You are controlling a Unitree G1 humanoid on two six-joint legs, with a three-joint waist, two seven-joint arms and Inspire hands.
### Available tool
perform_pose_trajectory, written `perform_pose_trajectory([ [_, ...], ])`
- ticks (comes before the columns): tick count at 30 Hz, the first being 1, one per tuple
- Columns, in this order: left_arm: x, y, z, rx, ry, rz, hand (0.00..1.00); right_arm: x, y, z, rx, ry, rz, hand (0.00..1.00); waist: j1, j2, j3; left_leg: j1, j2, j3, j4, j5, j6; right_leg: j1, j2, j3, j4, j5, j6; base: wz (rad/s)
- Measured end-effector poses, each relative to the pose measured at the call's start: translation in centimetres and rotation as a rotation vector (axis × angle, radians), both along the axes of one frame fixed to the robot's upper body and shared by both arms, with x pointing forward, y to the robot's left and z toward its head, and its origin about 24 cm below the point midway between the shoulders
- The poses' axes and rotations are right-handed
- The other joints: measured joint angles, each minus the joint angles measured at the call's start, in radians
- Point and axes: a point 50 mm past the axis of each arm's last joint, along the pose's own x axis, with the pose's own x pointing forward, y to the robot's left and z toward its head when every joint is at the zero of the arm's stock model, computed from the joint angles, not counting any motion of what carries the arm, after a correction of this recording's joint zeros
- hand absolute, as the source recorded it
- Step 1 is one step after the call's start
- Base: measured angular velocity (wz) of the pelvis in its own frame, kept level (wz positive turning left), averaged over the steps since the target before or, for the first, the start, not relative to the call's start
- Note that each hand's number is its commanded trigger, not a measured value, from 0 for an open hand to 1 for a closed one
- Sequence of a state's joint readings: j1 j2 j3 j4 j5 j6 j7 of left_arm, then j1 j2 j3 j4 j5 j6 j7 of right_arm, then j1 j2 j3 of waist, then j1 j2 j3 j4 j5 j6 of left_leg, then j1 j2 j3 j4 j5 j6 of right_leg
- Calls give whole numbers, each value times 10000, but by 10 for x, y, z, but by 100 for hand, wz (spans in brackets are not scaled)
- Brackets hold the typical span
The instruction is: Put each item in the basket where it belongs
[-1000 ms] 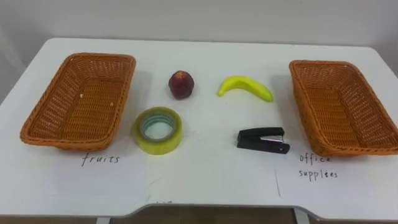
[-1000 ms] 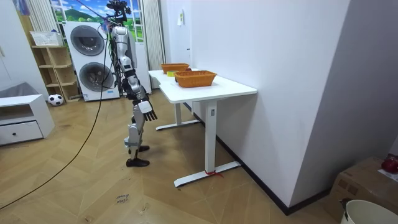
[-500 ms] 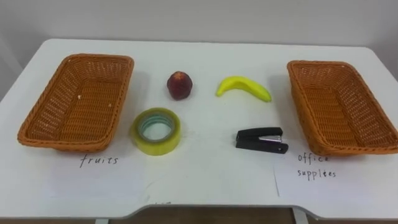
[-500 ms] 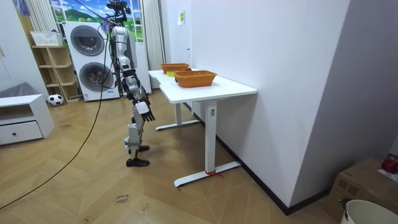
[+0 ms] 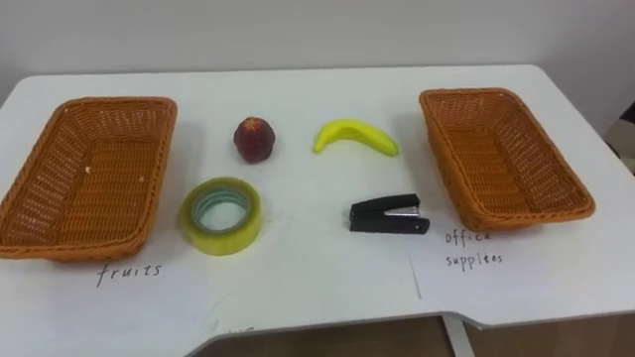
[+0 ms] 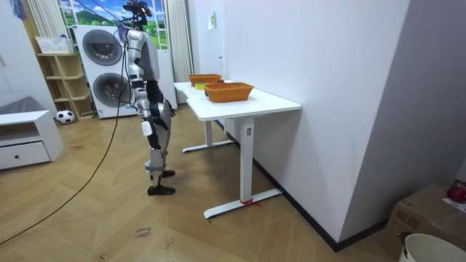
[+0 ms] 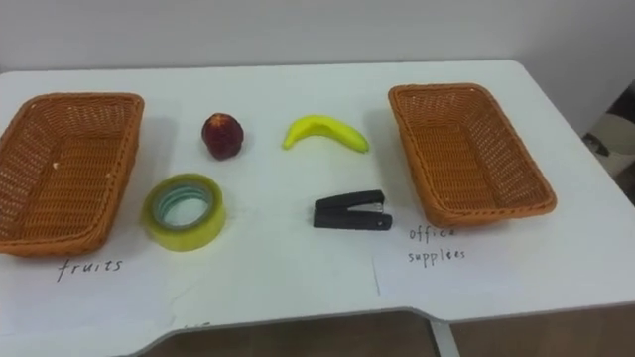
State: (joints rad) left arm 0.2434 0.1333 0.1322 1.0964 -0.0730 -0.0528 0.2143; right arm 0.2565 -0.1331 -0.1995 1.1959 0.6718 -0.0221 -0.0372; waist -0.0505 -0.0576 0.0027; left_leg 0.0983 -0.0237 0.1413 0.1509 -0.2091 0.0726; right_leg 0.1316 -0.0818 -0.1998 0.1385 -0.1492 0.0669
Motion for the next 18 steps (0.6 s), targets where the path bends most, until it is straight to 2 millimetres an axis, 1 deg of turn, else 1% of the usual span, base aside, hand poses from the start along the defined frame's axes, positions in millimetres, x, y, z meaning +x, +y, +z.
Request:
perform_pose_trajectory([
  [3,-2,4,1,114,1,166,0,4,-12,5,-607,-239,-850,0,-87,-11,7,110,-7,71,-19,0,1,68,4,105,2,2,-2,-7],
  [6,-9,7,2,216,164,313,0,19,-26,12,-1338,-866,-2118,0,-283,-8,4,298,-5,157,-94,0,2,118,6,189,3,1,-2,-10],
  [7,-11,8,2,250,191,347,0,25,-31,16,-1647,-1074,-2514,0,-323,-6,2,341,0,196,-125,-2,1,118,14,234,4,1,-3,-13],
  [9,-12,9,2,339,222,444,0,30,-39,21,-2088,-1284,-3079,0,-357,-11,2,348,-2,197,-139,-1,1,109,22,348,5,1,-3,-4],
  [12,-15,11,3,421,220,623,0,37,-49,29,-2847,-1299,-3811,0,-419,-43,-12,310,0,189,-154,1,0,64,25,313,13,-1,-4,0],
  [13,-15,12,4,448,208,642,0,39,-51,31,-2993,-1315,-3914,0,-458,-101,-42,291,0,189,-154,1,0,45,26,314,16,-1,-4,0],
  [14,-16,14,4,499,240,634,0,46,-57,36,-3404,-1450,-4293,0,-553,-132,-55,210,0,185,-148,4,1,-48,25,273,50,0,-4,0],
  [17,-14,15,5,538,132,600,0,50,-67,44,-3888,-1589,-4953,0,-599,-166,-60,160,2,184,-153,7,7,-98,24,258,146,0,-3,0],
  [18,-14,15,5,538,137,603,0,51,-73,49,-4094,-1690,-5459,0,-606,-187,-61,166,2,186,-159,6,8,-104,23,257,147,0,-3,0],
])
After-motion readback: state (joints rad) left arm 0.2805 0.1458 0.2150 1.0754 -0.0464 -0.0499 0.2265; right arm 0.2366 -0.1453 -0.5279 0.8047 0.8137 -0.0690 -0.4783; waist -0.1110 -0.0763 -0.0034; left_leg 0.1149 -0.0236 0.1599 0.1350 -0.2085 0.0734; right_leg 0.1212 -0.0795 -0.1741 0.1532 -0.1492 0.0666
